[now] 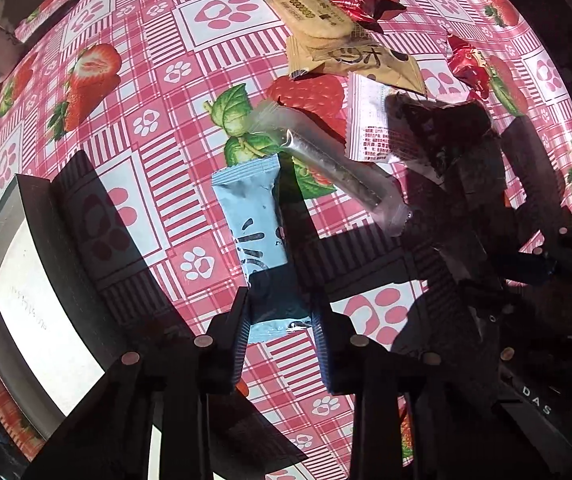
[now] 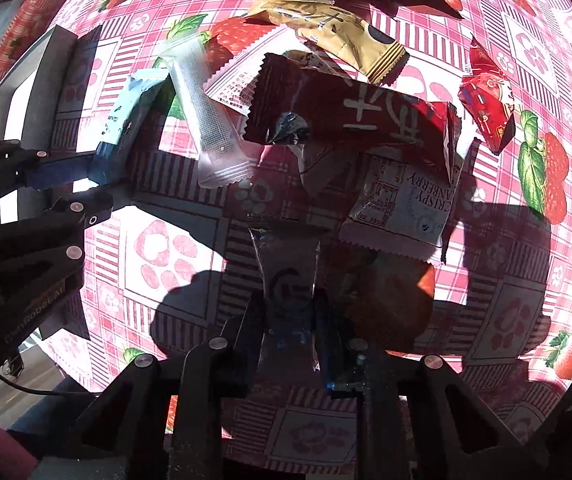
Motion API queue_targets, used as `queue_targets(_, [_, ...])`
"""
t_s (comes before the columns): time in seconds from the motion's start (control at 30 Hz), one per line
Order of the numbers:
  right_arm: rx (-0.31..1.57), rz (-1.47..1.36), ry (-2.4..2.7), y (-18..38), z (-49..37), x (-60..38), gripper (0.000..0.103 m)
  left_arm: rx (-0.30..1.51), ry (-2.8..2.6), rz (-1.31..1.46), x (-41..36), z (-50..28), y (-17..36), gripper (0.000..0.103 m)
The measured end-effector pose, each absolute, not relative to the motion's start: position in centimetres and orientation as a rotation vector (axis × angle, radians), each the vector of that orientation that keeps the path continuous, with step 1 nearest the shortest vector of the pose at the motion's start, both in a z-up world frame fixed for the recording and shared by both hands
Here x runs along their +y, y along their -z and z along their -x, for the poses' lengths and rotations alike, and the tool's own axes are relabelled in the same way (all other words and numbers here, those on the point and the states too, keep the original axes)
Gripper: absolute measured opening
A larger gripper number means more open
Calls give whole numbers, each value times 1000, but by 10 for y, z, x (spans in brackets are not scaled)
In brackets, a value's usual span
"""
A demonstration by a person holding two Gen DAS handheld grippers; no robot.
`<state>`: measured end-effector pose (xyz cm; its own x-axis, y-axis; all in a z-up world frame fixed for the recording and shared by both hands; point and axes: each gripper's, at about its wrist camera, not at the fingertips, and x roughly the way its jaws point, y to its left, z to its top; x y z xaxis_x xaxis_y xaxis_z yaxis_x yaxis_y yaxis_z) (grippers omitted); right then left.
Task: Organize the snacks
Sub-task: 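Carry the blue bar with the left tool while the right tool carries the pink snack to the tray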
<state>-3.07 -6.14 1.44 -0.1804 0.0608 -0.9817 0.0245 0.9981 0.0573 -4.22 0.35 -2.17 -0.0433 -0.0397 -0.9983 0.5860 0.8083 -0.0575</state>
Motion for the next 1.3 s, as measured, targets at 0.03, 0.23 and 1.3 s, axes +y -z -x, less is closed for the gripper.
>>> queue_targets(0.03, [1748, -105, -30, -19, 34, -66, 25, 1531, 543, -444, 7, 44, 16, 32])
queue_targets(0.23, [1695, -311, 5, -48, 40, -90, 25, 1483, 576, -361, 23, 41, -22, 32])
queue_targets(1.3, [1781, -175, 86, 20, 49, -78, 25, 1578, 458, -393, 76, 56, 5, 54])
